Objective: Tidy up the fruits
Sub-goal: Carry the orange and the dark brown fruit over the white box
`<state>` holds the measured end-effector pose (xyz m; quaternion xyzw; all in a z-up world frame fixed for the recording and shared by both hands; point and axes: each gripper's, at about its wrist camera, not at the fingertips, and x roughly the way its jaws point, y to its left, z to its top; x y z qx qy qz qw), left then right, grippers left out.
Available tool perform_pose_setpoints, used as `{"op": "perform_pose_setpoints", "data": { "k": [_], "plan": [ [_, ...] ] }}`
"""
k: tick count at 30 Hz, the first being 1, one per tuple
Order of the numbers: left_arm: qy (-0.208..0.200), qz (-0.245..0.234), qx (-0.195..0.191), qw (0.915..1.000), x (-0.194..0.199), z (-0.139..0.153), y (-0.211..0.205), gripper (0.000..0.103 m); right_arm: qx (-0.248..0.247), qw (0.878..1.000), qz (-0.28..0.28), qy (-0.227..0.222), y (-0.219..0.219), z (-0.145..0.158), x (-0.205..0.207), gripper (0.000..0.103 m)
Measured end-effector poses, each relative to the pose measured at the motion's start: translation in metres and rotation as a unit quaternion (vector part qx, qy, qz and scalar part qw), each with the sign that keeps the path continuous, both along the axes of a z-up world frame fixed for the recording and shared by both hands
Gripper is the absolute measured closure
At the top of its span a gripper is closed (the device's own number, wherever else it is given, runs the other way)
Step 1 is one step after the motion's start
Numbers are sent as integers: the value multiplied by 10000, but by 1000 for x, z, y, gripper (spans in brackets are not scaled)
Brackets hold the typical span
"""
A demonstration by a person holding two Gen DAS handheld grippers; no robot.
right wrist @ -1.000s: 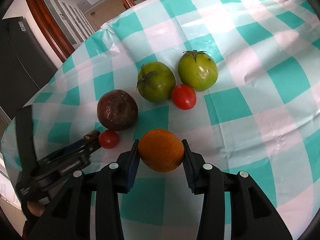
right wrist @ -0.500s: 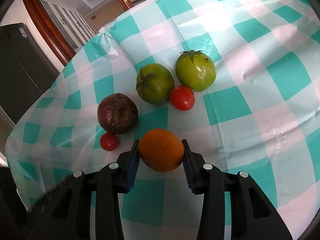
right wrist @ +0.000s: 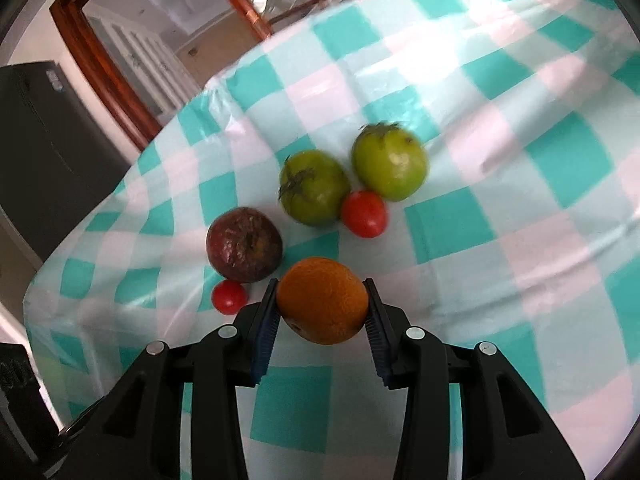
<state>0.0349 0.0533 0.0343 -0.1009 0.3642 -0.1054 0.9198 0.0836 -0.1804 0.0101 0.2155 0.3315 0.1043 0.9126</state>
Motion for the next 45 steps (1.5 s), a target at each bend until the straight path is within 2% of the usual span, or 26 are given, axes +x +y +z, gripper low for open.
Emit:
{"op": "perform_pose_setpoints", "data": {
  "k": [2,5,8,12,14,18,21,23,26,27,29,30,33,35,36,37,38,39,41,42,43,45],
  "plan": [
    [-56,-40,-8,10000,-10,1,-1,63,14,9998,-117,-142,0,3,-28,63],
    [-52,-162,-324,9993,-30,3,2,62,-15,9992,-141,-380,3,8,-80,63],
    [-203,-284,-419,9985,-59,5,0,62,-10,9985,-34,-542,5,11,-122,63],
    [-359,-495,-700,9957,-91,12,-3,62,425,9975,77,-568,-6,10,-160,63],
    [-444,-610,-657,9950,-111,13,-8,62,452,9974,165,-532,-11,10,-181,63],
    [-393,-906,-489,9939,-145,12,-25,62,5,9983,188,-548,-25,15,-235,62],
    [-495,-1339,-270,9894,-173,18,-54,62,-302,9980,72,-557,-46,17,-280,63],
    [-633,-1754,-71,9824,-194,25,-81,62,-530,9969,-115,-566,-66,18,-311,62],
    [-697,-2457,168,9667,-224,28,-128,62,-846,9939,-509,-486,-99,16,-354,62],
    [-686,-2701,229,9601,-234,28,-144,62,-906,9930,-619,-445,-108,13,-364,62],
    [-644,-3312,451,9403,-256,24,-184,62,-1036,9898,-931,-314,-131,7,-389,62],
    [-636,-3492,543,9333,-265,21,-197,62,-1086,9880,-1069,-247,-141,2,-400,62],
    [-558,-4300,957,8960,-296,7,-252,62,-1213,9805,-1543,103,-175,-19,-430,62],
    [-454,-4837,1315,8641,-320,-10,-293,62,-1277,9727,-1872,507,-199,-41,-442,62],
    [-377,-5009,1422,8529,-328,-18,-307,62,-1285,9676,-2041,748,-211,-52,-444,62],
    [-206,-5245,1569,8366,-337,-31,-328,62,-1274,9621,-2195,1000,-222,-64,-446,62],
    [-44,-5406,1693,8241,-344,-44,-346,62,-1233,9521,-2425,1399,-237,-81,-446,62],
    [86,-5506,1789,8153,-347,-55,-356,62,-1195,9468,-2526,1598,-245,-91,-447,62],
    [542,-5746,2092,7894,-358,-90,-387,62,-1049,9347,-2713,2044,-267,-117,-443,62],
    [691,-5805,2201,7809,-361,-102,-396,62,-1026,9311,-2739,2179,-273,-126,-441,62],
    [887,-5898,2419,7653,-367,-122,-410,62,-1004,9243,-2784,2412,-281,-139,-437,62],
    [1105,-5989,2687,7463,-374,-150,-425,62,-936,9170,-2812,2670,-291,-155,-430,62]
  ]
}}
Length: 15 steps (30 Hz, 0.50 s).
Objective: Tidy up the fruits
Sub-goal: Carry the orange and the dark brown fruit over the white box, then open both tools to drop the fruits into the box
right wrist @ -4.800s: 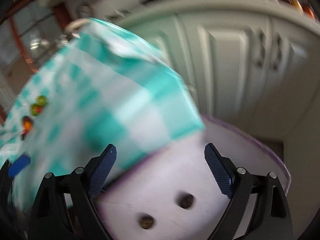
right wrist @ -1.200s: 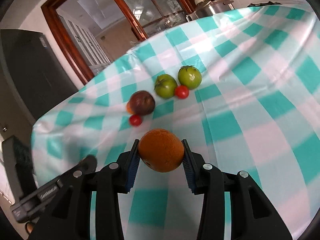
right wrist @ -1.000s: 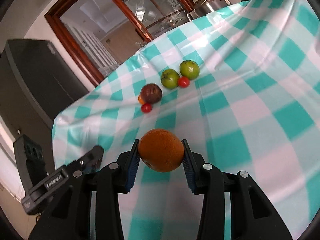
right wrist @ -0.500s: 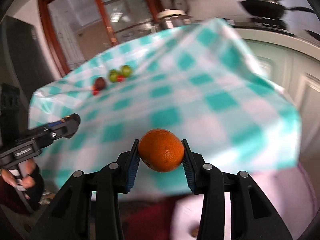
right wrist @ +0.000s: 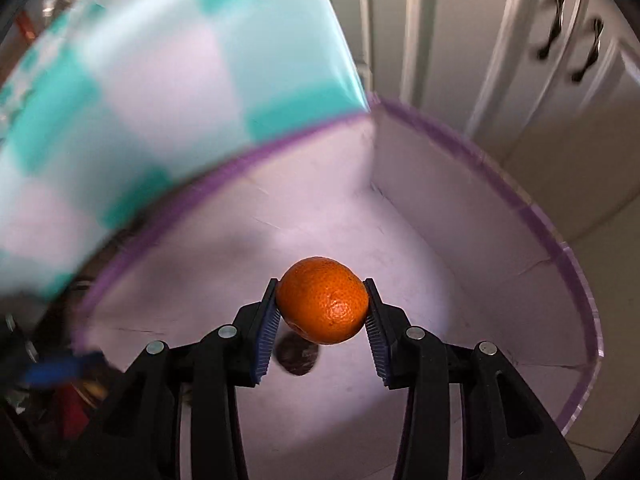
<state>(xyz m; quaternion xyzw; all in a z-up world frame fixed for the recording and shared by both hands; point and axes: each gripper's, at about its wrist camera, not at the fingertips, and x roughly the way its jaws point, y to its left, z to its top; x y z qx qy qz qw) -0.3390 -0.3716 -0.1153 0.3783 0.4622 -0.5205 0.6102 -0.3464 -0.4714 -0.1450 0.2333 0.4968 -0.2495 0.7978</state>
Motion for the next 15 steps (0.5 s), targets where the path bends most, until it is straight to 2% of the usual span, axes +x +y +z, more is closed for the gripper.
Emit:
{"op": "perform_pose_setpoints", "data": {
  "k": [2,6,10,15],
  "plan": [
    [47,-47,307,9995,-1,-23,-10,62,170,9997,-43,190,-7,-17,8,62],
    [265,201,837,9959,12,-59,-20,62,318,9984,-120,444,-12,-43,17,62],
    [299,267,936,9948,20,-69,-21,62,444,9971,-172,591,-14,-62,20,62],
    [471,313,921,9941,25,-75,-18,61,580,9963,-285,558,-17,-70,18,60]
  ]
}}
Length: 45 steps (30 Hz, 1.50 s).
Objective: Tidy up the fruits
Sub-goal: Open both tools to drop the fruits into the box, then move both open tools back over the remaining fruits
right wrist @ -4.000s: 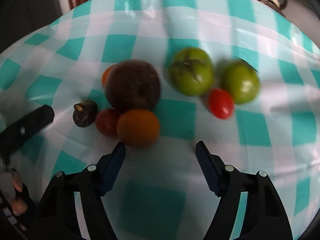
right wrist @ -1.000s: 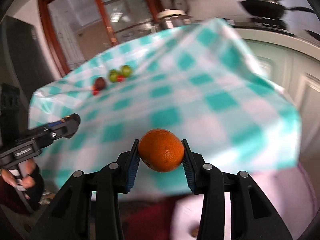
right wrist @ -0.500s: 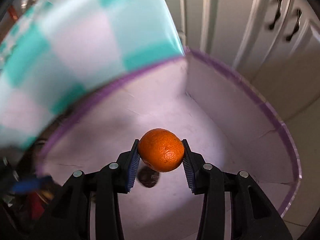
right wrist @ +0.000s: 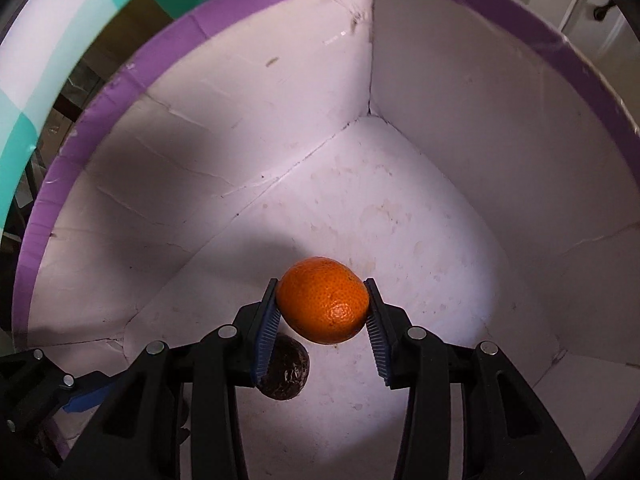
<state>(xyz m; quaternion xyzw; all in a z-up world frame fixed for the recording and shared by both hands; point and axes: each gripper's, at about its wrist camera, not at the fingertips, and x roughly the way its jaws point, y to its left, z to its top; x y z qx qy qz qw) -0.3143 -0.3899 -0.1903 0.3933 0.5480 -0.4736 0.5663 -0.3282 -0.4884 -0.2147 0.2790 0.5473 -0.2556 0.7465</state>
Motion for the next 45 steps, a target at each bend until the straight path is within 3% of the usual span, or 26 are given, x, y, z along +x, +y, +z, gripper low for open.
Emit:
{"op": "perform_pose_setpoints", "data": {
  "k": [1,3,5,8,10,13,15,17,19,20,23,25,30,32,34,38,43,45],
  "plan": [
    [61,14,-62,10000,2,2,1,56,28,10000,-41,-13,-1,0,-1,58],
    [94,11,-269,9996,6,11,7,43,58,9996,-232,-167,-5,7,-7,36],
    [-34,-53,-638,9979,5,29,13,29,102,9980,-442,-450,-11,20,-19,35],
    [-345,-235,-1191,9920,-3,62,28,25,-94,9927,-754,-934,-16,57,-40,35],
    [-562,-390,-1782,9816,-10,99,45,24,-251,9858,-853,-1425,-16,90,-55,35],
    [-997,-168,-2865,9527,0,167,81,14,-726,9606,-734,-2580,-2,167,-81,34],
    [-1436,416,-3475,9257,28,212,114,9,-1051,9377,-531,-3268,13,211,-93,23],
    [-1811,1039,-3748,9033,53,242,139,3,-1434,9052,-337,-3986,31,257,-105,14],
    [-2170,1887,-3919,8739,90,266,179,2,-1728,8730,-96,-4559,49,294,-104,14],
    [-2244,2231,-3911,8642,115,273,196,2,-1845,8592,92,-4772,62,310,-100,14],
    [-2334,3311,-3707,8357,174,275,249,2,-1843,8428,715,-5007,99,330,-71,14],
    [-2442,3819,-3572,8166,203,268,278,2,-1704,8494,1005,-4892,113,335,-48,14],
    [-2541,4806,-3211,7755,262,252,350,2,-1348,8776,1865,-4206,188,307,46,14],
    [-2570,5177,-3170,7519,291,248,373,2,-1233,8840,2067,-4008,206,294,79,14],
    [-2611,5558,-3195,7216,320,248,393,2,-1155,8875,2161,-3902,221,282,111,14],
    [-2627,6061,-3301,6743,366,250,419,2,-1010,8928,2077,-3867,239,272,188,14],
    [-2148,6294,-3616,6535,411,240,433,2,-796,8984,2168,-3736,250,263,280,14],
    [-1963,6293,-3622,6590,416,233,433,2,-724,9011,2198,-3667,255,258,314,14]
  ]
}}
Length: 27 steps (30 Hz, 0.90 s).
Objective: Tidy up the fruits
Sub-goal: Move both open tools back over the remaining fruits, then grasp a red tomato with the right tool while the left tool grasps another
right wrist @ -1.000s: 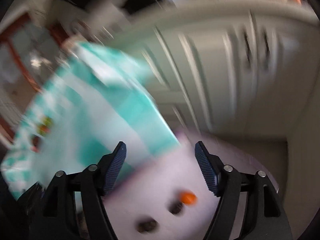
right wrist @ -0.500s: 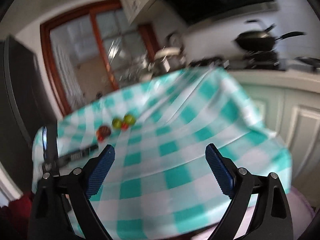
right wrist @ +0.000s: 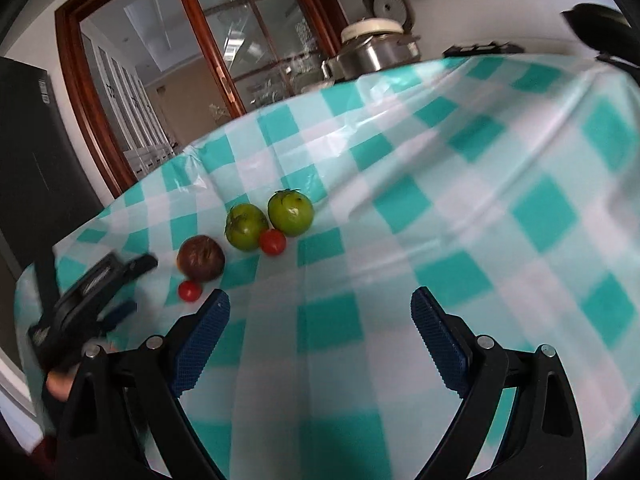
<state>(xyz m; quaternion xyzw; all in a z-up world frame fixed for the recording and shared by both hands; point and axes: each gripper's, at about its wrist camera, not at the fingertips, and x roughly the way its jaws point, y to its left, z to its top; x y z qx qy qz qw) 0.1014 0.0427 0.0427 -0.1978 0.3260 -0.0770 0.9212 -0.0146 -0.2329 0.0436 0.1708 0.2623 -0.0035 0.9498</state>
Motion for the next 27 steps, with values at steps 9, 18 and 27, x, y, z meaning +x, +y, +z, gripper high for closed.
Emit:
{"op": "perform_pose_setpoints", "data": {
  "k": [9,18,27],
  "plan": [
    [182,28,536,9984,2,-11,-3,2,-496,9935,498,898,40,-23,115,14],
    [432,746,133,9962,2,-20,29,2,-1160,9792,857,1424,78,-37,184,33],
    [484,560,296,9968,4,-21,19,2,-1457,9717,888,1630,84,-44,209,43]
  ]
}}
